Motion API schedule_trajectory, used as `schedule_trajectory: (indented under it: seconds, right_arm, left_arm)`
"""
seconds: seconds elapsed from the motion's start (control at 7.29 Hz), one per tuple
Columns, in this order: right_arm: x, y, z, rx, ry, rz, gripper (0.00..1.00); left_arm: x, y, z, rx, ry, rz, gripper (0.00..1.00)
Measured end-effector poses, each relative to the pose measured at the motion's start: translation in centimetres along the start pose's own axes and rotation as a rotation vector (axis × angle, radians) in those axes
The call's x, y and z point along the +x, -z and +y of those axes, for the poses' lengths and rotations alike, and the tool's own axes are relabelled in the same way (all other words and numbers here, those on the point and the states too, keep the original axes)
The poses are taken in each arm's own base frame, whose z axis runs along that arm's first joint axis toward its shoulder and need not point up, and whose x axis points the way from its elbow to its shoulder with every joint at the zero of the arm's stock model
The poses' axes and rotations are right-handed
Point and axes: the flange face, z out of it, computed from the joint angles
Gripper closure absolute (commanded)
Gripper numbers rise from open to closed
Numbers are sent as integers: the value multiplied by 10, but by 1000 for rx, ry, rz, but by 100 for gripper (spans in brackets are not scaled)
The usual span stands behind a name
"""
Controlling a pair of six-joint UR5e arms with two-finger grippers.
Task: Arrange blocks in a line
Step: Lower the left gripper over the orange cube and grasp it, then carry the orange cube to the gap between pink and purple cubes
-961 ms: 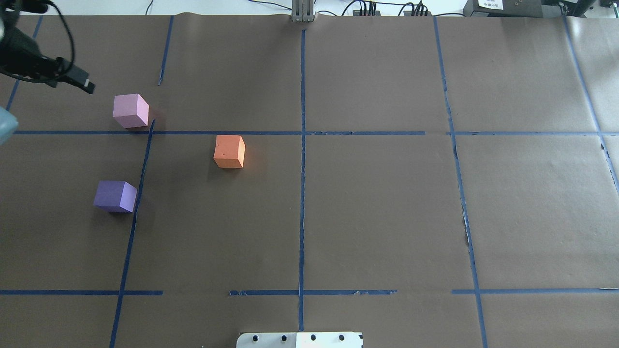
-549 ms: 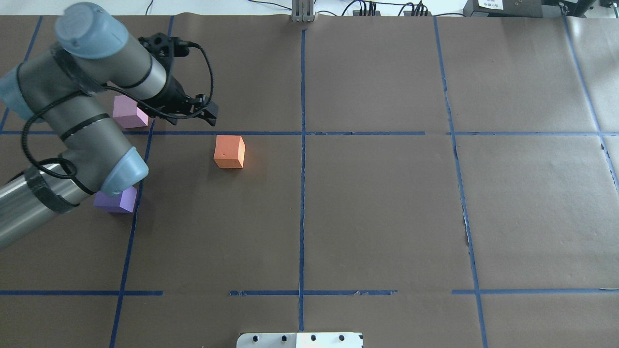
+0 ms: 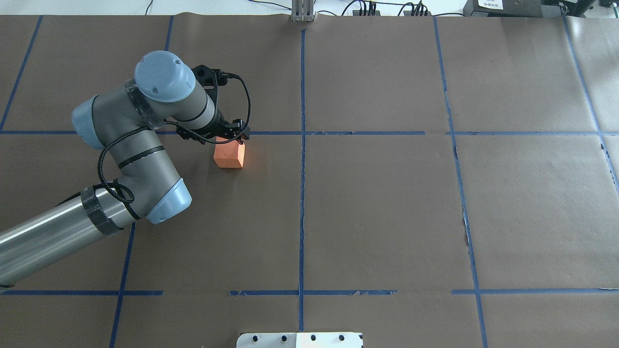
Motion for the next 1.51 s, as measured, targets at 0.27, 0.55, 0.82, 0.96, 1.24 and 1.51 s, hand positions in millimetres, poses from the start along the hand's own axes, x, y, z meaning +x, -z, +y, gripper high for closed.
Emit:
schedule_trajectory:
  seconds: [0.27,0.55,0.82,0.96,1.24,1.51]
  right_arm:
    - [0,0,0,0,0,0,0]
    - [0,0,0,0,0,0,0]
    - [0,0,0,0,0,0,0]
    - [0,0,0,0,0,0,0]
    - [0,0,0,0,0,0,0]
    - [0,0,0,0,0,0,0]
  left_arm:
    - [6,-15,12,-23,-14,-8,1]
    - [3,-27,12,-37,-10,-24,82]
    - [6,-27,11,-45,-11,-24,83]
    - [1,-22,7,-58,-5,-16,83]
    - [-58,3,-7,-85,-17,5,81]
    - [-148,22,-22,-101,-41,-19,81]
